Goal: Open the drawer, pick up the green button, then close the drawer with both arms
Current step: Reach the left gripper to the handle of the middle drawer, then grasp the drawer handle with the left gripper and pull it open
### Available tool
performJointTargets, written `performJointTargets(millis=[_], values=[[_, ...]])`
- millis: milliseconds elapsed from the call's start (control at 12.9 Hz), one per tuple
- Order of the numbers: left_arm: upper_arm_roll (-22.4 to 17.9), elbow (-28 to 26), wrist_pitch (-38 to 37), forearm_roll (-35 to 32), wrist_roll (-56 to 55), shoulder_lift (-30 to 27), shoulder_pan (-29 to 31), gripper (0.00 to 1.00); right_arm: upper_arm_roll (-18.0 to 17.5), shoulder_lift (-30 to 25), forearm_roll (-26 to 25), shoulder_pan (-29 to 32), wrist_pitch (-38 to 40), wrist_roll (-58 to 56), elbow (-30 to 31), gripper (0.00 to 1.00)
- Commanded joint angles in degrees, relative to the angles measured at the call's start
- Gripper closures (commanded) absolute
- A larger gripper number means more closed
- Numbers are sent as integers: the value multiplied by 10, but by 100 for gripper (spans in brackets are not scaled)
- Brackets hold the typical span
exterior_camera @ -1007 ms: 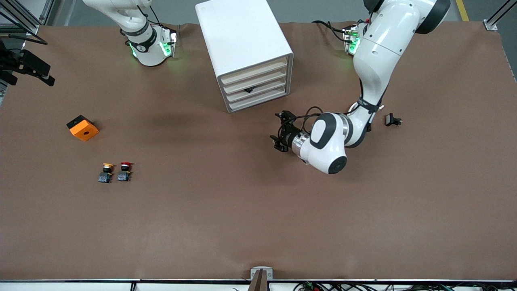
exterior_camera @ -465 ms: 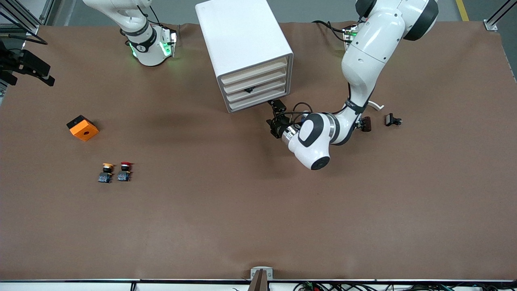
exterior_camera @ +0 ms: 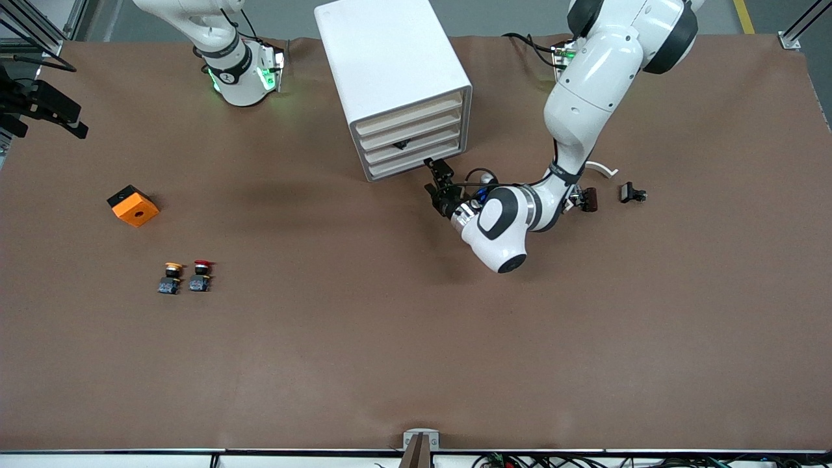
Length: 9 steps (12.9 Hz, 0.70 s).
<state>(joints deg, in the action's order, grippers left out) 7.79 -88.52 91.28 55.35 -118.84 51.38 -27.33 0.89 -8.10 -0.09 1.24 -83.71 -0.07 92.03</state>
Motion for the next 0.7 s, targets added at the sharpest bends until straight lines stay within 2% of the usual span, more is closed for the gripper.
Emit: performJointTargets(millis=[0, 155, 232, 465, 620], values=[[-1, 11, -28, 15, -27, 10, -9, 40, -2, -8, -8, -1, 0, -3, 0, 0], [-1, 12, -49, 15, -40, 17, -14, 40, -2, -8, -8, -1, 0, -4, 1, 0], [-1, 12, -58, 15, -43, 19, -18, 45, -2, -8, -8, -1, 0, -3, 0, 0], [-1, 12, -73, 15, -51, 28, -25, 51, -2, -8, -9, -1, 0, -3, 1, 0], [-1, 12, -74, 15, -51, 33, -32, 59, -2, -8, -9, -2, 0, -3, 0, 0]])
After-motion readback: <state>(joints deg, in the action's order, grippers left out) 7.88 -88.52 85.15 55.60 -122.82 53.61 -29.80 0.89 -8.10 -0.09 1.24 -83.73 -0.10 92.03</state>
